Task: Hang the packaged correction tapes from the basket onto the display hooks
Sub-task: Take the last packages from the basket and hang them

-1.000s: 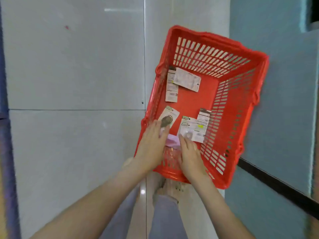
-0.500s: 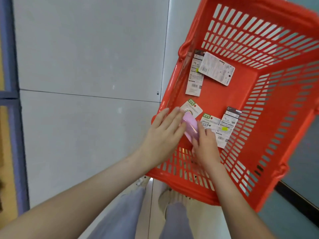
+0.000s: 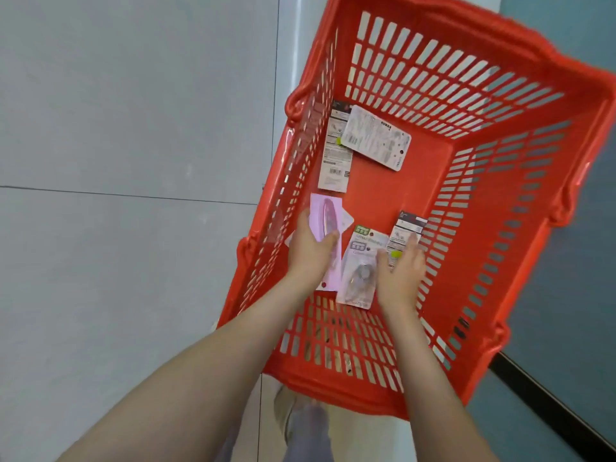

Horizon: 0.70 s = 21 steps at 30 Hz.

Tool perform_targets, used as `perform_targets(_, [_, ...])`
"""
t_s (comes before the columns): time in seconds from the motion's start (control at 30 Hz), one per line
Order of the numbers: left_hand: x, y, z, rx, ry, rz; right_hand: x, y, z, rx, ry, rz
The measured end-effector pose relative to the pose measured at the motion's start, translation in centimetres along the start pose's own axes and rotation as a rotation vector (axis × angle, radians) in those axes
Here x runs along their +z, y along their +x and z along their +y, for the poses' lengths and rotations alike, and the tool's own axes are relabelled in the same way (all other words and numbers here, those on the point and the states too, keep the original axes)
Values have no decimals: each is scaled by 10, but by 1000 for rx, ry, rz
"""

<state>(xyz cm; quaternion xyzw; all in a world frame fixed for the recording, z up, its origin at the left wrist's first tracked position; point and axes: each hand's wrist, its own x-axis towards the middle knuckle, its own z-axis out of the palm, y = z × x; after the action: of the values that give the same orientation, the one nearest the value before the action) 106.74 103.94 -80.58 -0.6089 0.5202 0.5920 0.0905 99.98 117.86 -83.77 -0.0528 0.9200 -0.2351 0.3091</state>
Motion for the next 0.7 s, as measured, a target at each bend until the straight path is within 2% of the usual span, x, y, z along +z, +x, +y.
perform_targets(0.1, [12, 8, -19, -39, 89, 43, 23, 25, 21, 118, -151, -106])
perform_targets(0.17, [14, 10, -31, -38, 138, 51, 37, 26, 21, 38, -279, -129])
perform_targets(0.27, [12, 14, -44, 18, 201, 87, 47, 18, 7, -186, -383, -239])
perform_targets(0.33, [9, 16, -46, 14, 216, 115, 49, 16, 2, -224, -383, -208])
perform_targets(0.43, [6, 17, -42, -7, 223, 144, 45, 29, 1, -75, -354, -163])
perform_targets(0.53, [3, 15, -36, 10, 216, 184, 35, 47, -8, -61, -415, -136])
perform_targets(0.63, [3, 3, -24, 26, 214, 196, 14, 56, -20, -50, -293, -68])
perform_targets(0.7, [3, -13, -10, 51, 205, 135, -11, 54, -31, -42, -202, -47])
